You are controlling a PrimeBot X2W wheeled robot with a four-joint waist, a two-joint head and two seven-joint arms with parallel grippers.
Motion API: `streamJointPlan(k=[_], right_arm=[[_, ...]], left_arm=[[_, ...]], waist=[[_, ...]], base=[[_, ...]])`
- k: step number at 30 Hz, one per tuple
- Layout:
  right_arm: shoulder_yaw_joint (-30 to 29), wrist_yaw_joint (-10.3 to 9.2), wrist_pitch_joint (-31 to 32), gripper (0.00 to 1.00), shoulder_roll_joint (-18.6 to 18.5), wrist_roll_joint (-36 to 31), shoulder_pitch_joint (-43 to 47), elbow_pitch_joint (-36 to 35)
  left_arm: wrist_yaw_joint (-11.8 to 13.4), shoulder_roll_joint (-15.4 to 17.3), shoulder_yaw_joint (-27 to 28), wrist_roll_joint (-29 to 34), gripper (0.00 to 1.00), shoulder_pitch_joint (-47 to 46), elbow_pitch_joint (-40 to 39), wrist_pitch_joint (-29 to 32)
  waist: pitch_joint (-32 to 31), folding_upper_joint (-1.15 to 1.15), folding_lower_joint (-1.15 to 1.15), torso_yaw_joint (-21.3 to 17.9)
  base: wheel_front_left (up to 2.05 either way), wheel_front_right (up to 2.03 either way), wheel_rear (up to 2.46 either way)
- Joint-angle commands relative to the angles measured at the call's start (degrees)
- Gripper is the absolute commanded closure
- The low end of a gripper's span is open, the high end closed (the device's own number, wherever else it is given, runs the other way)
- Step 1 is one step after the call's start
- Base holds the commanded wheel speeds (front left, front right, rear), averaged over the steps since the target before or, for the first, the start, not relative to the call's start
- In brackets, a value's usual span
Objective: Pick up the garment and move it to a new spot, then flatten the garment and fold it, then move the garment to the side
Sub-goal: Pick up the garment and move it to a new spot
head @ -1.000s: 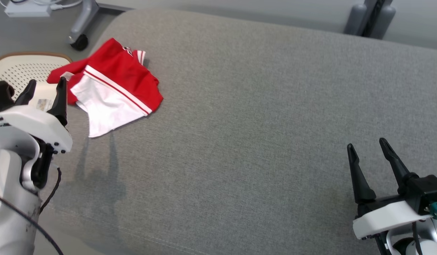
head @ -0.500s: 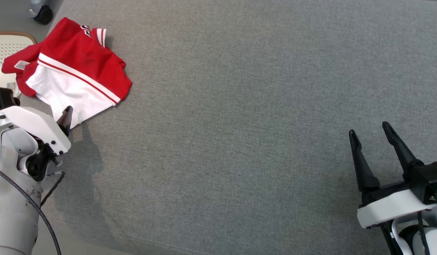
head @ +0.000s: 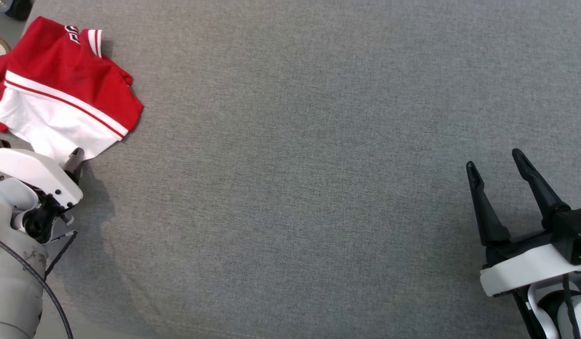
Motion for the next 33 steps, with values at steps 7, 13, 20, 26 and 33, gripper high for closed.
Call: streamJointPlan(k=[7,13,20,26,33], right_arm=[[-0.88,0.02,0.21,0.0,-0.25,0.09,-0.49,-1.14],[-1.13,0.02,-0.68,0.0,0.57,0.37,-0.35,-0.34],[-1.05,0.02,-2.27,0.0,1.97,0.65,0.11,1.39],[-1.1,0.02,-3.67,0.0,3.03,0.97,0.23,2.93],[-1.2,0.02,-5.98,0.0,4.62,1.42,0.03,5.12]], left_arm=[[-0.19,-1.81,-2.29,-2.66,1.0,0.93,0.54,0.83],[-0.06,1.41,-3.19,-0.77,1.0,-2.16,0.05,-9.24],[1.45,3.69,-5.41,3.83,1.0,-5.4,-1.24,-21.7],[3.7,5.28,-6.57,7.11,1.0,-7.22,-5.21,-26.03],[7.23,7.53,-6.39,11.44,1.0,-4.55,-19.29,-26.94]], waist=[[0.77,0.0,0.0,-0.82],[-1.31,0.0,0.0,-0.32],[-5.15,0.0,0.0,0.13],[-7.6,0.0,0.0,-0.12],[-10.55,0.0,0.0,-1.7]], base=[[0.0,0.0,0.0],[0.0,0.0,0.0],[0.0,0.0,0.0],[0.0,0.0,0.0],[0.0,0.0,0.0]])
